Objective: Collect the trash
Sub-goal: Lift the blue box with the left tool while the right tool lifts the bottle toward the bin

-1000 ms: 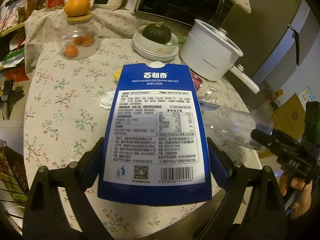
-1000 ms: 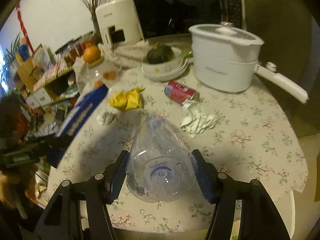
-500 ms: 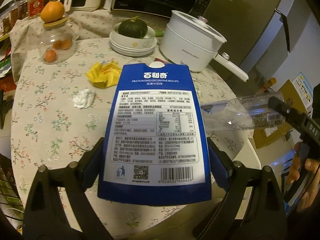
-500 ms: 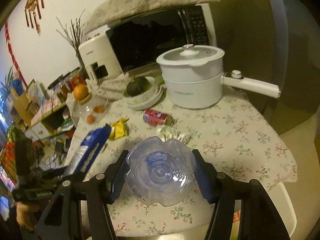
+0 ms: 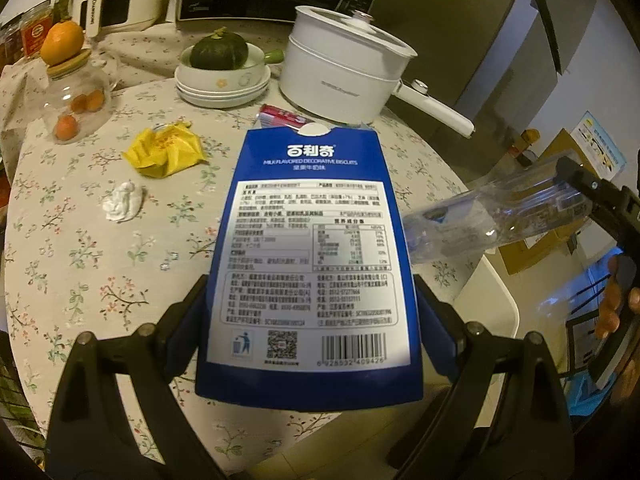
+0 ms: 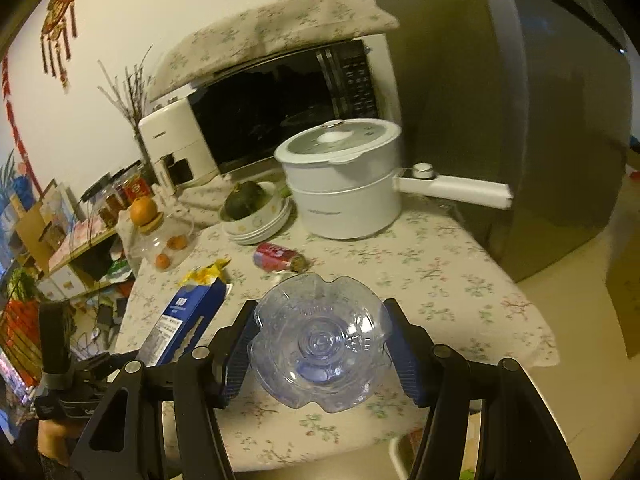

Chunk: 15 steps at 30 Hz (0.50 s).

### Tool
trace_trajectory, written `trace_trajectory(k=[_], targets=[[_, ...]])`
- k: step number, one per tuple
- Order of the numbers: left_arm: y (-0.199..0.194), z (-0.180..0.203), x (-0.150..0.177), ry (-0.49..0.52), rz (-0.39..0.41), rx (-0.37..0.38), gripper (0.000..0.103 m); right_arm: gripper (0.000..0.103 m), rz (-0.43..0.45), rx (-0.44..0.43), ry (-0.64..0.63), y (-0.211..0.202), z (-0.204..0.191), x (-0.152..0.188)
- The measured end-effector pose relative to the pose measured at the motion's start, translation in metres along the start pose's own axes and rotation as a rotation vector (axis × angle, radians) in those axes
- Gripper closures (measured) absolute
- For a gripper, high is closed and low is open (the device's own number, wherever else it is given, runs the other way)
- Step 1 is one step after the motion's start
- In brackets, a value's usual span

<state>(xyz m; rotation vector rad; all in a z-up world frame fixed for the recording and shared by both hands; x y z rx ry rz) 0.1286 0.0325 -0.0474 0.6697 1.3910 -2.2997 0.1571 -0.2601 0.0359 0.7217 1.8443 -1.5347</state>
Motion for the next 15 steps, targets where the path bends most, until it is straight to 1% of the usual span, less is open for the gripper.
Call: trace_trajectory(k=[8,15], targets=[[0.009,0.021,0.002,0.041,-0.014,0.017,0.010,0.041,0.051,0.064,0.061,-0.041,0.053,0.002],[0.021,0.048,0.006,0.091,-0.036,0.039,0.010,0.041,0.027,0.142,0.119,-0.058,0.103,0.018]])
Point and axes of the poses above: each gripper's, at about its wrist camera, not at the fingertips, and y roughly the way its jaws point, z to its right, x to its underside, the point moved 1 cm from there along y, roughly the way its jaws point, and after that the axes turned 9 degrees about x, right-handed, at the moved point
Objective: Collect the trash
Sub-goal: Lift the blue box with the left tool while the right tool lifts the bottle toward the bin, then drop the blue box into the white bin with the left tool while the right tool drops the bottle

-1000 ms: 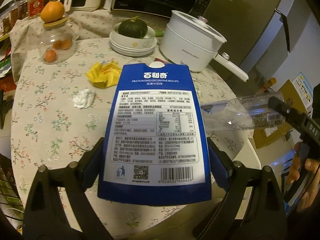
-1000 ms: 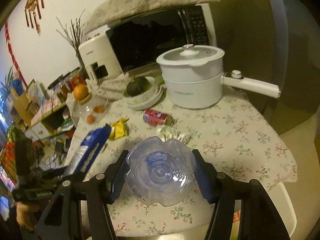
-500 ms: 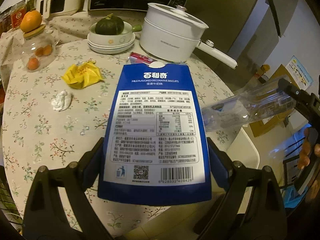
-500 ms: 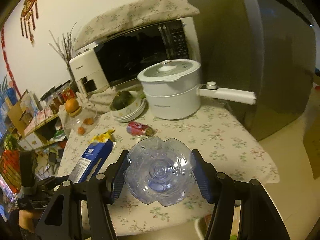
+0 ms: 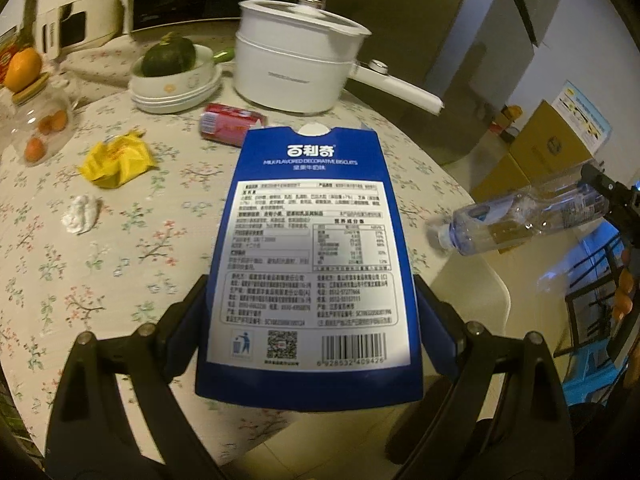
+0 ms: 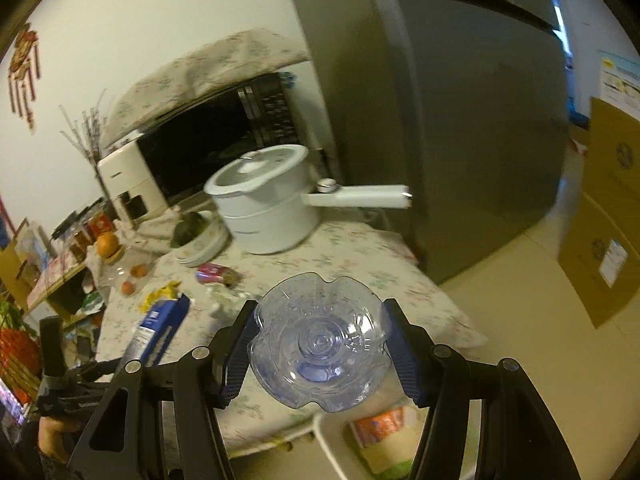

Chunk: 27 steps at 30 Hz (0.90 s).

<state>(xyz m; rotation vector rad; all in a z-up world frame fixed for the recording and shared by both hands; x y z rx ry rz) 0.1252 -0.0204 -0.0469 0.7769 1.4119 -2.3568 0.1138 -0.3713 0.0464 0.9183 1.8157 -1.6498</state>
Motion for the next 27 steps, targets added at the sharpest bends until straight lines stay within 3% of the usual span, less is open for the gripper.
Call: trace_trajectory(k=[11,23,27], targets=[[0.041,0.070,0.011,0.152,-0.094,0.058,0.010,0.041,-0.062,0.100,0.042,0.001,0.060,0.027],[0.085,0.123,0.033,0.264,-0.201,0.082,0.010,0.040,-0.358,0.096,0.066,0.063,0.088,0.079],[0.096,0.135,0.038,0.284,-0.236,0.082,0.010,0.033,-0.357,0.118,0.048,0.058,0.091,0.081]])
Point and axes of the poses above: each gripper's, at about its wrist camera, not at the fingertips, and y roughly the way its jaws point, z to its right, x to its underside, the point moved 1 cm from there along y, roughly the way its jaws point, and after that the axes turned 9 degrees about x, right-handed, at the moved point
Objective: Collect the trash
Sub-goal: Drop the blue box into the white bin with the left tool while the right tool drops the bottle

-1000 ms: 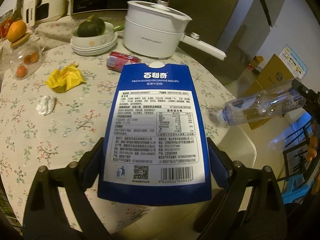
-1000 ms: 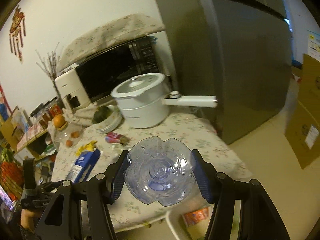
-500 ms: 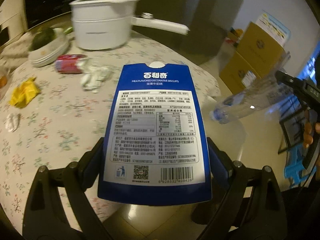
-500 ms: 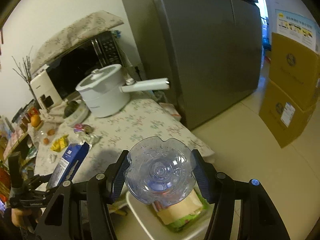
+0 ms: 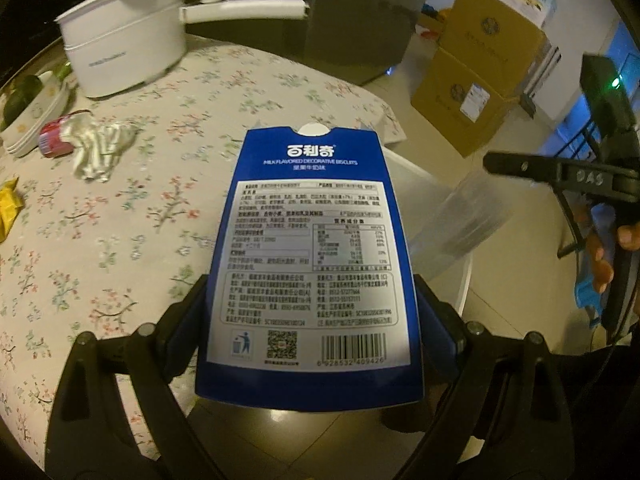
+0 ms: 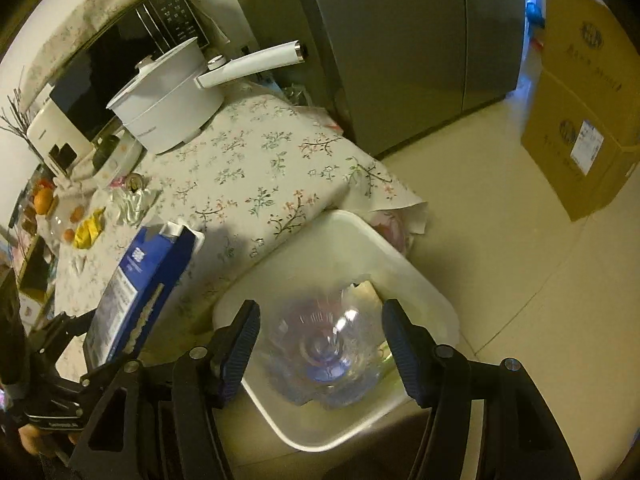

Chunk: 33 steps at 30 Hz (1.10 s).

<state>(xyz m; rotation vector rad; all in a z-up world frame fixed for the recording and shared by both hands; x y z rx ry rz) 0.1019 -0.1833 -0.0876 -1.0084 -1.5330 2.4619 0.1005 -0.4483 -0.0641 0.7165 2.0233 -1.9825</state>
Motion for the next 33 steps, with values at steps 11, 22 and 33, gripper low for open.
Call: trace_trajectory(k=[11,22,33], targets=[[0.034,0.039,0.001,0.089,-0.079,0.019,0.010,0.025,0.032,0.028,0.046,-0.019,0.029,0.011],[0.068,0.058,-0.001,0.161,-0.111,0.004,0.009,0.025,0.018,0.062,0.070,-0.018,0.056,0.022],[0.060,0.053,0.000,0.170,-0.092,-0.005,0.001,0.024,0.026,0.069,0.050,-0.020,0.051,0.021]])
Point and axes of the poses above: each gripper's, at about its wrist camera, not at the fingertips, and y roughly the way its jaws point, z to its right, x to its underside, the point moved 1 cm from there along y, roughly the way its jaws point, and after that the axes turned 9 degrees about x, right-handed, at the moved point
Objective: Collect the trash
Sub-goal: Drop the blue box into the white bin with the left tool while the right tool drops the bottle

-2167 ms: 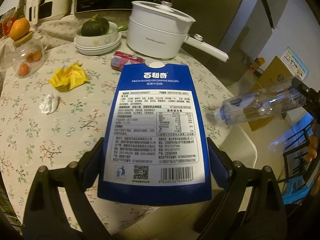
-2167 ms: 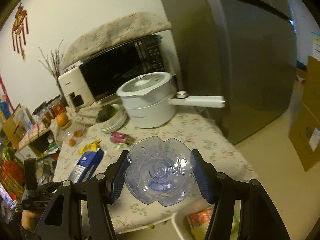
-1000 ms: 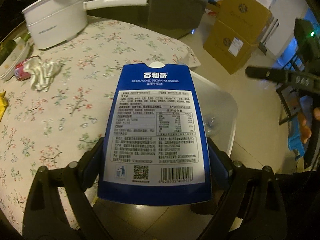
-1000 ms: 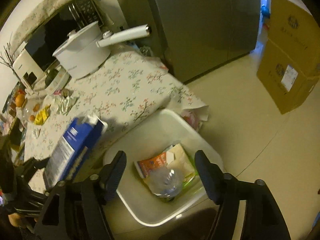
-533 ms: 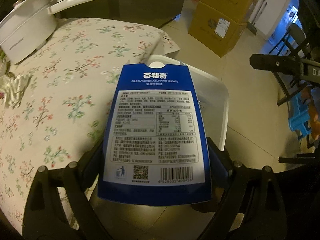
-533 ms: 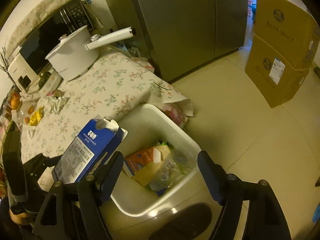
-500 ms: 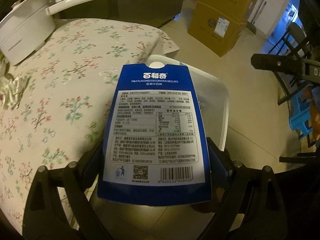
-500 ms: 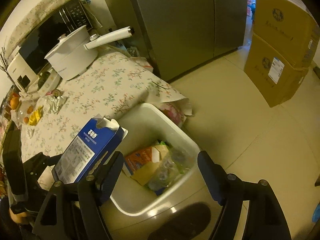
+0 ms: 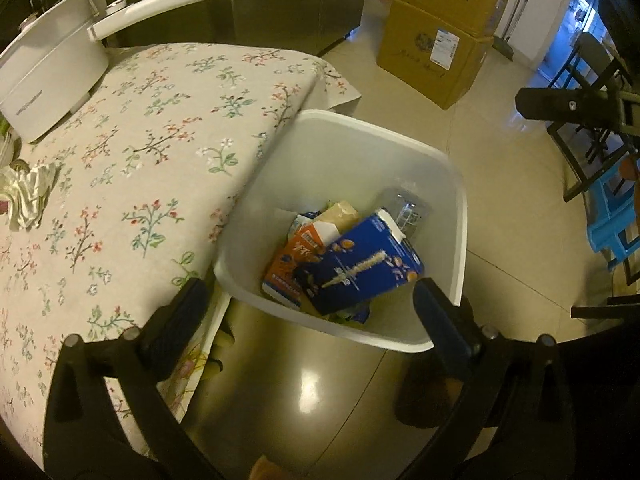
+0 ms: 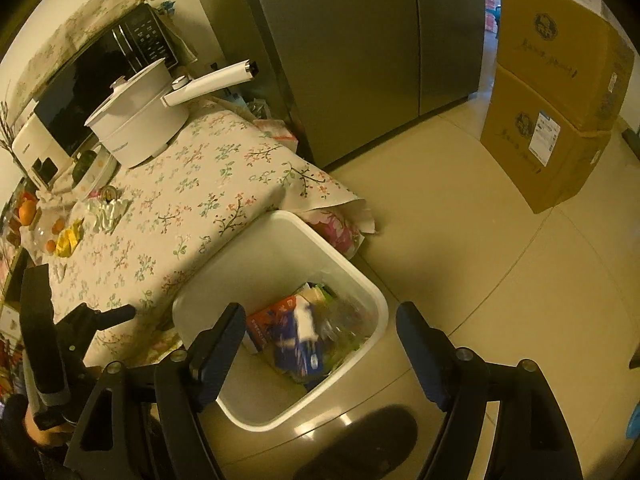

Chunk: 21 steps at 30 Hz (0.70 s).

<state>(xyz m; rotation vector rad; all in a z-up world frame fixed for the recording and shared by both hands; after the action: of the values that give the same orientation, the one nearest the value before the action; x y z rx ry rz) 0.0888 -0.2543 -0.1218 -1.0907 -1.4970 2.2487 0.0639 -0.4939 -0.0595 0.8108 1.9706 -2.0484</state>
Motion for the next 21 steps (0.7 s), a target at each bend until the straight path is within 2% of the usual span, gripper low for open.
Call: trace_trajectory(k=[11,21], targets=[[-0.025,-0.031,0.009,-0.054,0.031,-0.021,0.001,0.023,0.002,0.001,-0.033,0.001,-0.022,-0.005],[-0.061,-0.080,0.026,-0.156,0.079,-0.071,0.001,0.020,0.014,-0.004,-0.121,0.004,-0.069,-0.013]])
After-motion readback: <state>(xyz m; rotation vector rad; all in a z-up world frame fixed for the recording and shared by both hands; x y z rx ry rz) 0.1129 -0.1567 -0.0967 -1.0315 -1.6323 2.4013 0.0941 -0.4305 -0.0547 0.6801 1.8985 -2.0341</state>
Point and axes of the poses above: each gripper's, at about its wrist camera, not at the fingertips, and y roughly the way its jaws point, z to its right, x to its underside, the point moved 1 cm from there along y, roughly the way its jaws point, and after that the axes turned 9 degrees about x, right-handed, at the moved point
